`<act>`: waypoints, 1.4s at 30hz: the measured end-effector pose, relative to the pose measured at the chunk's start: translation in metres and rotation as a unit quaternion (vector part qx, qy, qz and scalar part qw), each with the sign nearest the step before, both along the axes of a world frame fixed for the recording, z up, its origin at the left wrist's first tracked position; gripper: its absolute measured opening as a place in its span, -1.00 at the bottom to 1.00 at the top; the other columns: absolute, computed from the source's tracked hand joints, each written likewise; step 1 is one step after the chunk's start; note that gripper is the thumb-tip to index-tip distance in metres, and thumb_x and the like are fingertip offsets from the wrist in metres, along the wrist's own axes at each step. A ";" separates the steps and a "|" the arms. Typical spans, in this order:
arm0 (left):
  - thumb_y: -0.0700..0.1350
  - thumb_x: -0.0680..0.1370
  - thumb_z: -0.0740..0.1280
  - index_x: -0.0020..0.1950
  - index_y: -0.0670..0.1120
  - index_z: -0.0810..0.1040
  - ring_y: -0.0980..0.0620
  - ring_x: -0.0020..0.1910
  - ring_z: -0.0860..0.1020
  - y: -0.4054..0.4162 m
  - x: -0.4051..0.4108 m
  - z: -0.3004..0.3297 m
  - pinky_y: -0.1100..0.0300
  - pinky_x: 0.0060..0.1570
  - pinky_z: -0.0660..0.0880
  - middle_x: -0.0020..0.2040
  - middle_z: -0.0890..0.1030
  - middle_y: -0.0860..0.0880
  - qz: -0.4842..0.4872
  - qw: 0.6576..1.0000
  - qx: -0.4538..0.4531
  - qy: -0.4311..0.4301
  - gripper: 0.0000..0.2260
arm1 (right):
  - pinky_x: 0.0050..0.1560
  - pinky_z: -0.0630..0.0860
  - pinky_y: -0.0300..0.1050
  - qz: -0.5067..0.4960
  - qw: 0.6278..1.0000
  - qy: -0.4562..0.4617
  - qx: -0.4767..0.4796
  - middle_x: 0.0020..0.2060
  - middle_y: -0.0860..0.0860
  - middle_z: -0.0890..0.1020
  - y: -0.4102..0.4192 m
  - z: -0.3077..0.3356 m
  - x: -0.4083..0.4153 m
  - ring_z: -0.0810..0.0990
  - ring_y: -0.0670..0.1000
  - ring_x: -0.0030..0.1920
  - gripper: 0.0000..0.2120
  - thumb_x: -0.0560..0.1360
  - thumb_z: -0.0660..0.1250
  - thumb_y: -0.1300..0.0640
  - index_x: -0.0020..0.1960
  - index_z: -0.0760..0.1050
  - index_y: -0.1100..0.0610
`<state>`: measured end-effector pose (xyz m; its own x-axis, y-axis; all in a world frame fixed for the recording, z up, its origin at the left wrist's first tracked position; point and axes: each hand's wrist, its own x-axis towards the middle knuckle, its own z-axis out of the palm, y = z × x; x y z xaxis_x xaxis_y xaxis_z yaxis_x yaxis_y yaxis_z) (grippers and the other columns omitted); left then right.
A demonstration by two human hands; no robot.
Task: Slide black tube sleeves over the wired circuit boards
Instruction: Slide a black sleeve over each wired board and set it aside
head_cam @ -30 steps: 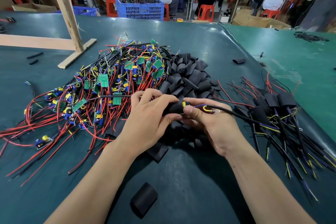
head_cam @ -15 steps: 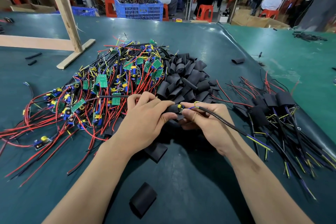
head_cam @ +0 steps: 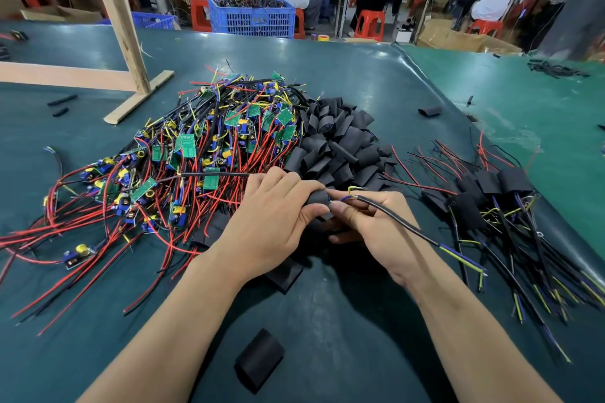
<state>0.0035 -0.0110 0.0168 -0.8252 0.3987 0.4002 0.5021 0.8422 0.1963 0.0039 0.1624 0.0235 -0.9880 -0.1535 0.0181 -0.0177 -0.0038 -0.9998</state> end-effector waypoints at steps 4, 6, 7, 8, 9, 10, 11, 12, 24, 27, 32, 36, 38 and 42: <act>0.12 0.64 -0.05 0.33 -0.08 0.50 -0.10 0.04 0.45 0.002 0.000 -0.001 -0.02 0.10 0.34 0.03 0.54 -0.01 -0.002 1.000 -0.012 -0.001 -0.51 | -0.30 0.63 -0.13 0.034 0.998 -0.031 -0.046 -0.29 0.07 0.67 0.001 0.001 0.001 0.66 -0.01 -0.26 -0.77 0.58 0.30 0.28 -0.07 0.68 0.05; 0.11 0.63 -0.04 0.35 -0.10 0.49 -0.12 0.05 0.45 0.001 -0.001 -0.001 -0.04 0.10 0.35 0.05 0.54 -0.04 0.000 1.000 -0.010 -0.001 -0.50 | -0.30 0.62 -0.14 0.049 0.997 -0.033 -0.049 -0.26 0.08 0.66 0.000 0.002 0.001 0.66 0.00 -0.25 -0.80 0.60 0.29 0.24 -0.05 0.68 0.07; 0.11 0.63 -0.03 0.36 -0.12 0.49 -0.13 0.05 0.46 0.001 -0.001 -0.001 -0.04 0.10 0.35 0.06 0.55 -0.05 -0.001 1.000 0.001 0.001 -0.50 | -0.30 0.62 -0.15 0.043 0.997 -0.030 -0.055 -0.27 0.08 0.66 0.000 0.002 0.001 0.66 0.00 -0.25 -0.80 0.59 0.30 0.25 -0.05 0.68 0.06; 0.11 0.63 -0.01 0.37 -0.13 0.48 -0.13 0.04 0.47 0.000 -0.002 -0.002 -0.04 0.10 0.35 0.06 0.55 -0.06 -0.001 1.000 0.014 0.004 -0.50 | -0.30 0.62 -0.16 0.027 0.997 -0.025 -0.062 -0.28 0.07 0.67 0.000 0.003 0.000 0.66 0.01 -0.26 -0.80 0.57 0.32 0.26 -0.07 0.68 0.05; 0.12 0.62 0.00 0.39 -0.15 0.48 -0.14 0.04 0.47 -0.001 -0.002 -0.002 -0.04 0.11 0.34 0.06 0.55 -0.07 0.000 1.000 0.025 0.007 -0.49 | -0.31 0.61 -0.16 0.005 0.997 -0.015 -0.070 -0.29 0.07 0.67 0.000 0.003 -0.001 0.66 0.03 -0.26 -0.81 0.55 0.35 0.29 -0.10 0.69 0.06; 0.13 0.62 0.01 0.40 -0.15 0.47 -0.14 0.04 0.47 -0.001 -0.003 -0.001 -0.03 0.11 0.34 0.06 0.56 -0.07 0.004 0.999 0.031 0.008 -0.47 | -0.31 0.61 -0.17 -0.017 0.997 -0.005 -0.074 -0.29 0.08 0.68 0.001 0.003 -0.002 0.66 0.04 -0.27 -0.83 0.52 0.39 0.31 -0.13 0.69 0.09; 0.14 0.62 0.02 0.41 -0.16 0.46 -0.14 0.04 0.48 -0.002 -0.003 -0.001 -0.02 0.11 0.34 0.06 0.56 -0.07 0.006 0.999 0.034 0.008 -0.46 | -0.31 0.62 -0.16 -0.033 0.997 0.004 -0.077 -0.30 0.09 0.68 0.002 0.003 -0.003 0.67 0.06 -0.27 -0.85 0.49 0.41 0.33 -0.15 0.68 0.11; 0.15 0.61 0.03 0.41 -0.17 0.46 -0.14 0.04 0.48 -0.002 -0.004 -0.002 -0.01 0.10 0.34 0.06 0.57 -0.07 0.005 0.999 0.035 0.008 -0.45 | -0.30 0.62 -0.16 -0.041 0.996 0.005 -0.078 -0.30 0.10 0.69 0.002 0.004 -0.004 0.67 0.07 -0.26 -0.86 0.47 0.43 0.34 -0.16 0.68 0.14; 0.11 0.60 0.11 0.37 -0.19 0.51 -0.16 0.02 0.51 -0.001 -0.005 -0.004 -0.03 0.06 0.37 0.06 0.60 -0.08 -0.013 0.999 0.034 0.030 -0.49 | -0.32 0.58 -0.19 -0.044 0.990 -0.055 -0.120 -0.28 0.09 0.70 -0.003 0.003 -0.001 0.67 0.01 -0.25 -0.86 0.41 0.47 0.30 -0.22 0.73 0.10; 0.11 0.60 0.11 0.36 -0.17 0.52 -0.17 0.00 0.51 -0.005 -0.007 -0.003 -0.07 0.01 0.39 0.02 0.60 -0.08 -0.003 0.998 0.054 0.030 -0.51 | -0.36 0.57 -0.20 -0.022 0.986 -0.074 -0.147 -0.21 0.12 0.71 -0.002 0.005 -0.002 0.68 0.05 -0.25 -0.90 0.32 0.49 0.19 -0.16 0.72 0.13; 0.07 0.59 0.24 0.30 -0.12 0.56 -0.14 -0.02 0.50 -0.010 -0.009 -0.003 -0.10 -0.02 0.40 0.00 0.61 -0.04 0.024 0.995 0.086 0.042 -0.61 | -0.36 0.57 -0.24 -0.026 0.975 -0.060 -0.213 -0.16 0.10 0.71 0.010 0.011 -0.006 0.69 0.02 -0.26 -0.80 0.31 0.44 0.16 -0.08 0.67 0.16; 0.12 0.59 0.21 0.29 -0.11 0.58 -0.10 0.01 0.53 -0.009 -0.009 -0.003 -0.05 0.00 0.39 0.04 0.64 0.00 -0.005 0.994 0.088 0.064 -0.59 | -0.38 0.57 -0.27 -0.068 0.969 -0.064 -0.231 -0.26 0.09 0.71 0.013 0.014 -0.007 0.69 0.01 -0.32 -0.82 0.30 0.44 0.16 -0.12 0.60 0.19; 0.14 0.57 0.20 0.28 -0.11 0.59 -0.09 0.02 0.55 -0.009 -0.008 -0.004 -0.01 0.02 0.38 0.05 0.65 0.02 -0.016 0.994 0.084 0.067 -0.56 | -0.39 0.56 -0.26 -0.077 0.970 -0.063 -0.223 -0.30 0.06 0.69 0.012 0.013 -0.007 0.68 0.00 -0.35 -0.81 0.29 0.45 0.15 -0.13 0.58 0.19; 0.14 0.56 0.23 0.28 -0.12 0.59 -0.08 0.03 0.56 -0.010 -0.008 -0.003 0.00 0.03 0.39 0.05 0.65 0.01 -0.021 0.992 0.098 0.073 -0.56 | -0.35 0.59 -0.24 -0.087 0.967 -0.052 -0.233 -0.31 0.09 0.69 0.011 0.012 -0.007 0.68 0.01 -0.34 -0.85 0.30 0.44 0.18 -0.15 0.58 0.21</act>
